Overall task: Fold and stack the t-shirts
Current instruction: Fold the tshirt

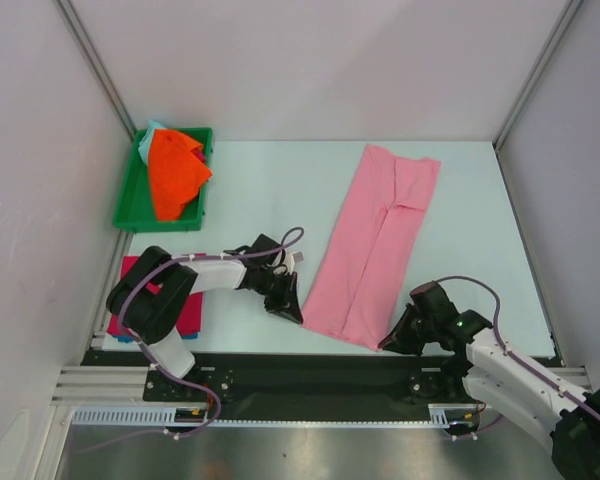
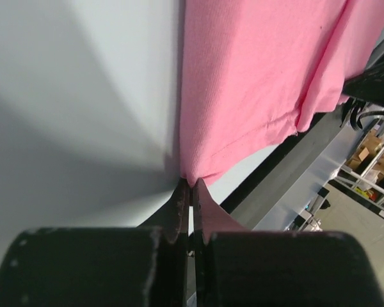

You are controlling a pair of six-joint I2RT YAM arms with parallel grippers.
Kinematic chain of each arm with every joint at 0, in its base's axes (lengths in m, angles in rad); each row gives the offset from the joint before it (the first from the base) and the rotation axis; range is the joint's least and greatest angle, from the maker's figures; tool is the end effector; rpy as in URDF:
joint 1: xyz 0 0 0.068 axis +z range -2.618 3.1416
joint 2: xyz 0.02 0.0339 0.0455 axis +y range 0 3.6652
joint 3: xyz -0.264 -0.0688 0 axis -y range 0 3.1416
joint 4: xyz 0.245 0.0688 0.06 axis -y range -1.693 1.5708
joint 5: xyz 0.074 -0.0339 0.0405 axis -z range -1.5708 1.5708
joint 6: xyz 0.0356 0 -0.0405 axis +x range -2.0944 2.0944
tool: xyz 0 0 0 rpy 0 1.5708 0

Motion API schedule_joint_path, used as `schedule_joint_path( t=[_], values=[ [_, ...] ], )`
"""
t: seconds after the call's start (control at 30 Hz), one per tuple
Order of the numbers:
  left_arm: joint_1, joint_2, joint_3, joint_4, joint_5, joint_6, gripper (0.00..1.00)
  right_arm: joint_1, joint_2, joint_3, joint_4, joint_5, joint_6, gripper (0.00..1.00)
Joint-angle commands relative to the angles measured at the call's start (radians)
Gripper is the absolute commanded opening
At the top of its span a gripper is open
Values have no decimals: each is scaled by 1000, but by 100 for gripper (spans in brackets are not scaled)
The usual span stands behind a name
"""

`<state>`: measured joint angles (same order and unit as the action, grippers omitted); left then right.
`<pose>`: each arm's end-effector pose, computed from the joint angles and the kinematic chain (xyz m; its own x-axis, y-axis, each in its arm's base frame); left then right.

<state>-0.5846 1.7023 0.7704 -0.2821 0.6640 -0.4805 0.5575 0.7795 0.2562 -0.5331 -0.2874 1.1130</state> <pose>0.2252 -0.1753 0.1187 -0.9768 0.2099 -0.0428 0.1834 0.7161 -0.6735 0.1030 0.0761 0.1345 -0.8878 0.4602 0.0039 0.3861 0.7402 0.5504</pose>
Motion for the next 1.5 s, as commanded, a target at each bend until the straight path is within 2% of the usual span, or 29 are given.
schedule_joint_path(
  t=[0.0, 0.03, 0.17, 0.37, 0.4, 0.43, 0.47, 0.5, 0.57, 0.6, 0.63, 0.67, 0.73, 0.83, 0.9, 0.93, 1.03, 1.1, 1.13, 1.3, 1.47],
  values=[
    [-53, -58, -52, 27, -4, -43, 0, -2, -54, 54, -183, 54, -38, 2],
    [-102, -102, -83, 50, -7, -93, 0, 2, -74, 60, -239, 62, -50, 3],
    [-164, -141, -106, 77, -17, -150, 0, 4, -94, 80, -294, 74, -58, 10],
    [-274, -159, -92, 89, -6, -211, 0, -2, -118, 94, -318, 68, -50, 14],
    [-280, -156, -77, 78, -6, -202, 0, -2, -115, 98, -320, 65, -54, 16],
    [-287, -162, -71, 61, -12, -193, 2, -1, -106, 107, -321, 71, -61, 23],
    [-287, -171, -65, 25, -21, -184, 6, -2, -100, 120, -327, 77, -67, 26],
    [-287, -187, -53, -1, -36, -158, 16, -5, -91, 156, -337, 86, -76, 29],
    [-284, -232, -31, -57, -93, -123, 29, -17, -54, 202, -341, 114, -120, 41],
    [-285, -248, -7, -113, -110, -89, 40, -56, -36, 234, -344, 122, -145, 45],
    [-284, -260, 7, -139, -134, -75, 44, -91, -13, 288, -341, 128, -207, 53],
    [-282, -274, 21, -164, -141, -63, 48, -129, 47, 319, -335, 126, -243, 56],
    [-274, -302, 69, -227, -159, -32, 55, -281, 111, 389, -274, 84, -323, 61],
    [-244, -306, 153, -287, -199, 3, 61, -485, 278, 469, -156, 10, -462, 69],
    [-212, -281, 229, -319, -225, 34, 62, -550, 431, 573, -63, -15, -548, 69],
    [-171, -271, 253, -319, -228, 39, 62, -623, 482, 613, -39, -16, -570, 68],
    [-68, -195, 355, -301, -244, 49, 62, -703, 711, 782, 53, -32, -619, 62],
    [-20, -146, 439, -273, -248, 37, 57, -734, 812, 907, 131, -76, -618, 59],
    [21, -91, 467, -261, -241, 33, 56, -745, 919, 954, 156, -84, -617, 53],
    [63, 48, 637, -204, -178, -23, 52, -774, 1211, 1237, 309, -104, -613, 50],
    [65, 66, 603, -167, -138, -72, 51, -771, 1513, 1517, 341, -144, -584, 52]
  ],
)
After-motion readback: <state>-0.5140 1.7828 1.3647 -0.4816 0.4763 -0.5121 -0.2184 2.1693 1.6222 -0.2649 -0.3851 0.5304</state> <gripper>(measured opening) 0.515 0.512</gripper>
